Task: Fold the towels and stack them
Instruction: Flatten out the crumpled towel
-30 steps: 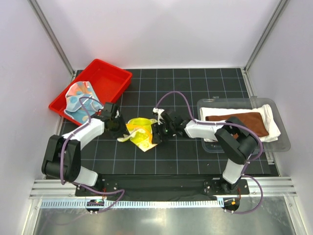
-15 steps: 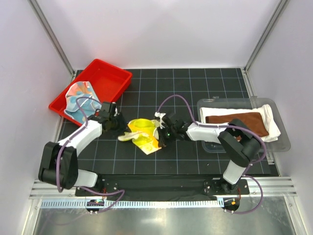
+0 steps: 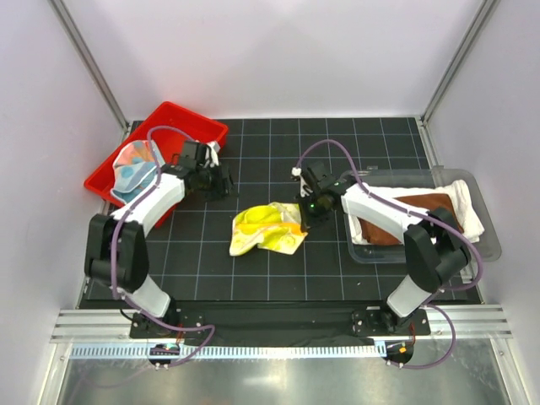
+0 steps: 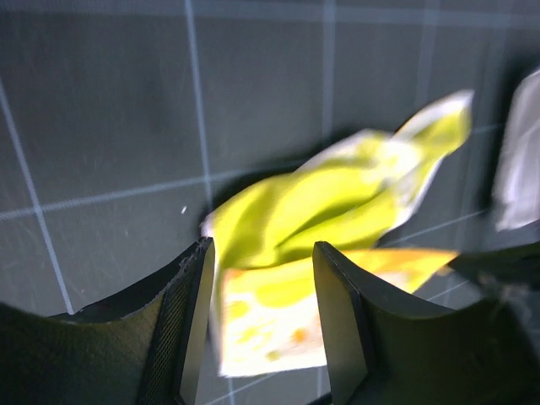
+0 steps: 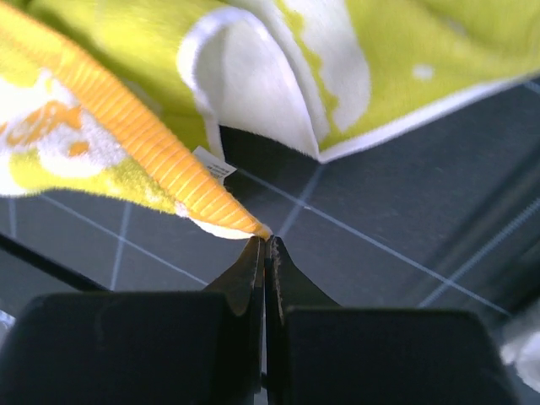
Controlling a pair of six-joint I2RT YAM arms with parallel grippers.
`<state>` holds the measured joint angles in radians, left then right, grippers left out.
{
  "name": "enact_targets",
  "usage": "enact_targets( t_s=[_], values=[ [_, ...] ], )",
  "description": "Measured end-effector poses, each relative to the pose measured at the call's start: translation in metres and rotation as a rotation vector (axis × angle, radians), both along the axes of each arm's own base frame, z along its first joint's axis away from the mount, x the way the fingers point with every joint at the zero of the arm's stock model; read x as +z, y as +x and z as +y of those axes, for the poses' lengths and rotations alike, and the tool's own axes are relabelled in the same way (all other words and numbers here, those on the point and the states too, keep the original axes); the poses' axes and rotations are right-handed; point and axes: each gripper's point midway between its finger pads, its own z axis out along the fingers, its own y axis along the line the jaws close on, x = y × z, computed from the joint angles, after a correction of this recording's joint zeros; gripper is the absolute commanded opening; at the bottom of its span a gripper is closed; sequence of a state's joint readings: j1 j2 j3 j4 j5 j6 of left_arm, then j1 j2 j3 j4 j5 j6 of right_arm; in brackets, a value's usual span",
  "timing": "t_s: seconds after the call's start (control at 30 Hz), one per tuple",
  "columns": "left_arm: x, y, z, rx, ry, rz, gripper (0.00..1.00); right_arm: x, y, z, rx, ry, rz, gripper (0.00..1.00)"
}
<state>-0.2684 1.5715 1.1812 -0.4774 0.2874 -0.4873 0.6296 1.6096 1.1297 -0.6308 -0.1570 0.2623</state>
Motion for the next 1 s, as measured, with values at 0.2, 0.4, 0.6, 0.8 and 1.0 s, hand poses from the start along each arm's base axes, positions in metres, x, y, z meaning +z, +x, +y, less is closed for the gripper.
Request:
enact_targets(
  t_s=[0.2,0.4,0.6,0.8,1.0],
  values=[
    [-0.065,-0.044,0.001,-0.066,0.020,0.230,0.54,-0.025,0.005,-0.030,-0.059,-0.068,0.096,0.01],
    [-0.089,-0.085,-0.008,-0.108,-0.003,0.313,0.55,-0.033,0.002,-0.028,-0.050,-0.056,0.134,0.01],
    [-0.097,-0.098,-0.020,-0.141,-0.040,0.324,0.55,-0.036,-0.002,-0.027,-0.044,-0.046,0.143,0.01],
    [-0.091,-0.084,-0.028,-0.144,-0.072,0.262,0.53,-0.045,-0.009,-0.030,-0.043,-0.051,0.164,0.01],
    [-0.092,-0.079,-0.031,-0.143,-0.085,0.252,0.47,-0.046,-0.012,-0.030,-0.042,-0.048,0.169,0.01]
  ],
)
